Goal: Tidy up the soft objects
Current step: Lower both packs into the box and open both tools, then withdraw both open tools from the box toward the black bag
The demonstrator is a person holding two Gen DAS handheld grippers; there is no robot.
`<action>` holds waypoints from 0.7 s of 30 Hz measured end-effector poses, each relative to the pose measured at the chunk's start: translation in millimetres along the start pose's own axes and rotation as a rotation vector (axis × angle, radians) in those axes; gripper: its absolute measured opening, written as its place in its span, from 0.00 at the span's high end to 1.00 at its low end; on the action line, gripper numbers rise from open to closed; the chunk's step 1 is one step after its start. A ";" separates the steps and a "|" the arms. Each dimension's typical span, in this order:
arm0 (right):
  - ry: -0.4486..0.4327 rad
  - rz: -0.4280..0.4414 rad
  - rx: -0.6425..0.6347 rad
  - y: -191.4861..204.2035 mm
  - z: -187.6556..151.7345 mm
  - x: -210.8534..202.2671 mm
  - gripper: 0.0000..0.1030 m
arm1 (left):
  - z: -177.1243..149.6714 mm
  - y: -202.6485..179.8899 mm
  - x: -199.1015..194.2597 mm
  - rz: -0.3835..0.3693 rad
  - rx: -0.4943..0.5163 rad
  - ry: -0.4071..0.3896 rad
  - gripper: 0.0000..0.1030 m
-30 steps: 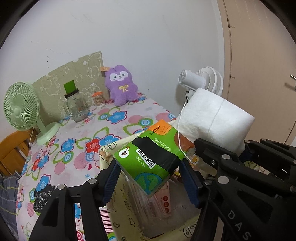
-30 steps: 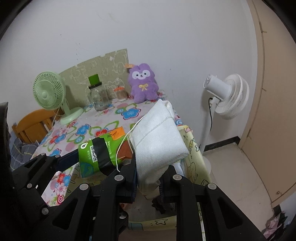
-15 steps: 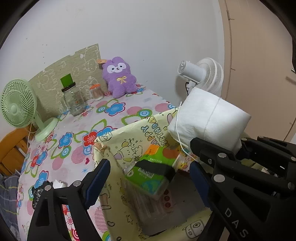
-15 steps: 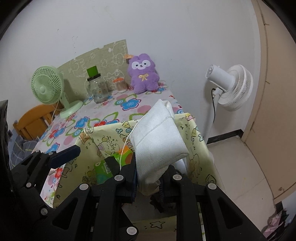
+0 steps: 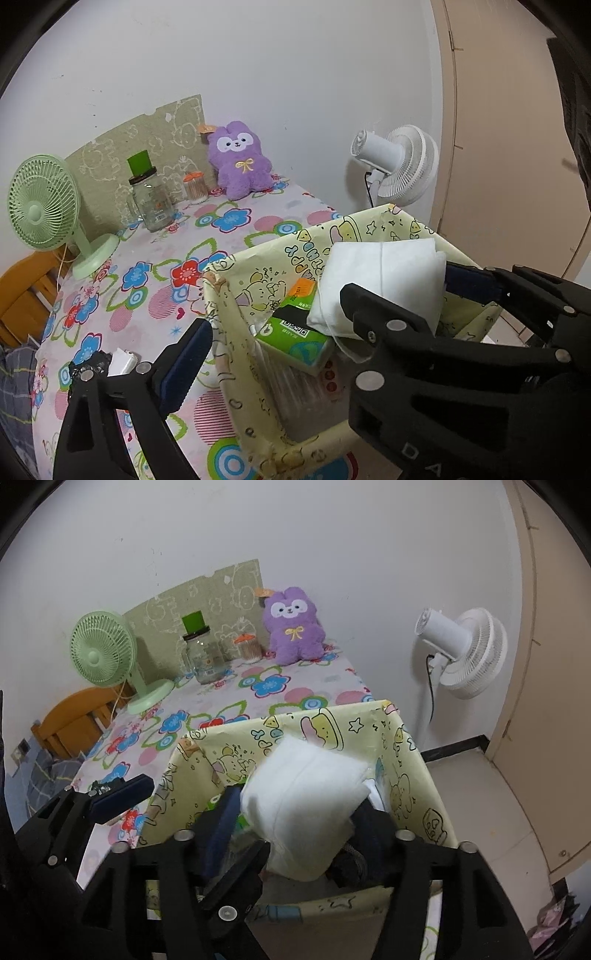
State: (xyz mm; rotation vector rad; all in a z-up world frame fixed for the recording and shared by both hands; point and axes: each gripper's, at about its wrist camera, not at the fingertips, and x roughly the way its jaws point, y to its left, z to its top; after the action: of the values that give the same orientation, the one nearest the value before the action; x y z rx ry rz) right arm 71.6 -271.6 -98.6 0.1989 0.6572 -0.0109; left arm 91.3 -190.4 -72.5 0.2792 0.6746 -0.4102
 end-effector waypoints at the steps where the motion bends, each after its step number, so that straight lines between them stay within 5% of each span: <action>1: -0.001 -0.001 -0.002 1.1 0.0 -1.5 0.35 | -0.5 0.9 -2.1 0.000 -0.002 -0.004 0.06; 10: -0.027 -0.034 0.006 12.1 -2.3 -19.5 0.15 | -4.7 7.0 -19.0 -0.005 -0.012 -0.037 0.03; 21: -0.070 -0.063 -0.008 23.6 2.4 -40.3 0.11 | -2.7 16.1 -38.5 -0.007 -0.040 -0.081 0.00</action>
State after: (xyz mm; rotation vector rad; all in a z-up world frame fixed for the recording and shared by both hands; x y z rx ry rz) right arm 42.9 -251.0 -68.0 0.1694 0.5936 -0.0753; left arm 69.9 -164.6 -47.5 0.2211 0.6043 -0.4116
